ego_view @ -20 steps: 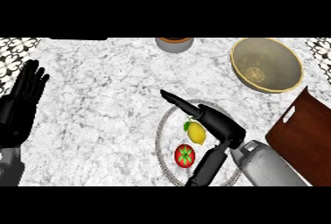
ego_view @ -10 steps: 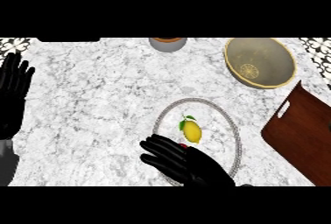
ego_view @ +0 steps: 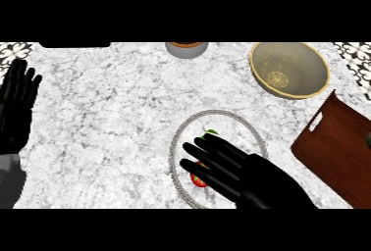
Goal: Pick the lemon from the placemat and place it in the bowl
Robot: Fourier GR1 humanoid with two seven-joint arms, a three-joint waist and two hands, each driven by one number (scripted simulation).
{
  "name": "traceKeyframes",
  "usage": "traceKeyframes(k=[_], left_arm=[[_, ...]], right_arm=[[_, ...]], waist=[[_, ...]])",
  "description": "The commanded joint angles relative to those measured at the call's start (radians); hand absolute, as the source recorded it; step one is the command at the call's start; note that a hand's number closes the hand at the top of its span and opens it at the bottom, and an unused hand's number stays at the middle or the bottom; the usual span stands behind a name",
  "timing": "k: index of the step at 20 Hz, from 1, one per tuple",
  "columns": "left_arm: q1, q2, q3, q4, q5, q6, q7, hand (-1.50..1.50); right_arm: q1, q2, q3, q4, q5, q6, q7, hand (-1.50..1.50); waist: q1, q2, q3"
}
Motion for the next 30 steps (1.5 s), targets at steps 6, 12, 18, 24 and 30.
traceKeyframes(k=[6,12,18,24,30], left_arm=[[-0.046,-0.004,0.017,0.093,-0.012,-0.038,-0.059,0.00],[-0.047,-0.003,0.035,0.052,-0.005,-0.048,-0.010,0.00],[0.028,-0.028,0.039,-0.072,-0.030,-0.041,0.057,0.00],[-0.016,-0.020,0.088,0.039,-0.013,-0.117,-0.003,0.00],[-0.029,-0.049,0.077,-0.023,-0.064,-0.076,0.051,0.00]], right_arm=[[-0.159,-0.145,-0.037,-0.102,-0.122,0.452,0.315,-1.50],[-0.268,-0.019,-0.052,-0.056,-0.200,0.645,0.500,-1.50],[-0.192,-0.007,-0.123,0.011,-0.068,0.668,0.349,-1.50],[-0.114,0.045,0.004,0.171,0.159,0.540,0.206,-1.50],[-0.183,0.086,-0.113,0.340,0.209,0.546,0.100,-1.50]], waist=[[0.010,0.008,-0.001],[0.026,0.006,0.001],[0.026,0.007,0.003],[0.025,0.009,0.003],[0.026,0.008,0.003]])
